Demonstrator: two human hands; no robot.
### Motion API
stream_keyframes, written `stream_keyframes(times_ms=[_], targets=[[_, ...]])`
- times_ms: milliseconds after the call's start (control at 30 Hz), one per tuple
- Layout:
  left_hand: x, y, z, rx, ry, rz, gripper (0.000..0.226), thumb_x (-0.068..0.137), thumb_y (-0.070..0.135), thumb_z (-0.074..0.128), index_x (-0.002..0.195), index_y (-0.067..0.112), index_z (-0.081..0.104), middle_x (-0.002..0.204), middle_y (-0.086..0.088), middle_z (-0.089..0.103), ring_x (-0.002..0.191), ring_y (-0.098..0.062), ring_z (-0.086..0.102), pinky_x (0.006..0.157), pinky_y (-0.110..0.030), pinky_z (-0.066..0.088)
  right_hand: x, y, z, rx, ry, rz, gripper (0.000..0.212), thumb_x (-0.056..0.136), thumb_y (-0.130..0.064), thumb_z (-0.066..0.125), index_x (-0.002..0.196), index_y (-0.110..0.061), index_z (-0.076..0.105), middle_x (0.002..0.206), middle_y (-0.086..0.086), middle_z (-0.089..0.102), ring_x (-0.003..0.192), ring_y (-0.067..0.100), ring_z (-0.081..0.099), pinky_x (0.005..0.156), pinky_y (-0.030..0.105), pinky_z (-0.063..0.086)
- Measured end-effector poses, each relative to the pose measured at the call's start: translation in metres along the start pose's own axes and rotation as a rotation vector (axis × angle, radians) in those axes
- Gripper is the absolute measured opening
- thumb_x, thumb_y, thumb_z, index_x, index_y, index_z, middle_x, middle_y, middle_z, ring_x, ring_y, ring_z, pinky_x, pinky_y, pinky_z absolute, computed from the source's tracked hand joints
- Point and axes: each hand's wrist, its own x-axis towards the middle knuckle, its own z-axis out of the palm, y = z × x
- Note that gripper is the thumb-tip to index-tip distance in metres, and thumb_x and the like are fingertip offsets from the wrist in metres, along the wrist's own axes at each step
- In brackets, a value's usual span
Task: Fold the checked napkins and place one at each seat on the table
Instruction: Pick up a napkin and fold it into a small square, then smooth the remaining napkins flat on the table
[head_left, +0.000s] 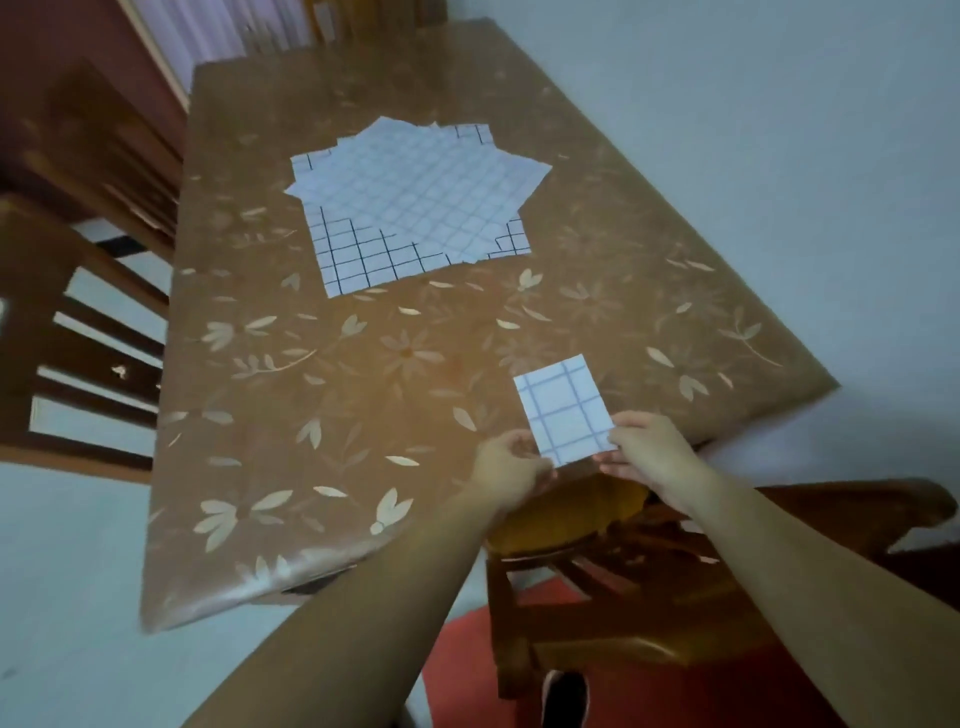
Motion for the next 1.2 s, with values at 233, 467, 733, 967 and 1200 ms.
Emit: stream_keyframes(times_ms=[233,467,733,967,1200], targets=[[0.021,-0.001,0.03,0.145,0.146,0.042,0.049,0.089,0.004,0.064,0.134,0.016,0.048,0.084,-0.005,0.071,0.086,-0.024,0.072,0.083,-0.041,0.059,0.032,0.011,-0.022,-0.194,0.026,-0.058,0.017,0.095,-0.009,0.053,0.11,-0.015,0.059,0.09,0.005,0.065,0.07,0.018,0.064,0.063,0.03,0.054],[0.038,-0.007,0.037,0.237,0.235,0.085,0.047,0.088,0.007,0.065,0.129,0.024,0.047,0.084,-0.006,0.072,0.072,-0.016,0.071,0.076,-0.039,0.061,0.057,0.016,-0.024,-0.235,0.083,-0.131,0.008,0.09,-0.007,0.062,0.097,-0.01,0.064,0.077,0.007,0.066,0.056,0.013,0.062,0.05,0.022,0.044],[0.045,-0.003,0.035,0.339,0.224,0.051,0.051,0.089,0.015,0.064,0.133,0.025,0.041,0.103,-0.007,0.07,0.087,-0.022,0.07,0.079,-0.04,0.06,0.062,0.014,-0.023,-0.394,0.099,-0.208,0.007,0.087,-0.011,0.064,0.081,-0.014,0.066,0.066,0.002,0.067,0.062,0.021,0.067,0.066,0.034,0.056],[0.028,0.007,0.012,0.569,0.22,0.095,0.056,0.088,0.028,0.058,0.138,0.019,0.035,0.098,-0.003,0.064,0.087,-0.019,0.062,0.068,-0.029,0.051,0.052,0.004,-0.026,-0.555,0.106,-0.196,0.011,0.089,-0.024,0.06,0.085,-0.014,0.061,0.081,0.004,0.066,0.082,0.026,0.063,0.071,0.041,0.056],[-0.018,0.065,-0.073,0.67,0.291,0.266,0.062,0.092,0.034,0.056,0.147,0.02,0.031,0.122,-0.004,0.063,0.101,-0.021,0.064,0.078,-0.033,0.051,0.007,-0.066,-0.004,-0.718,0.161,-0.332,0.02,0.092,-0.031,0.057,0.108,-0.019,0.057,0.093,-0.001,0.057,0.083,0.018,0.051,0.066,0.03,0.039]])
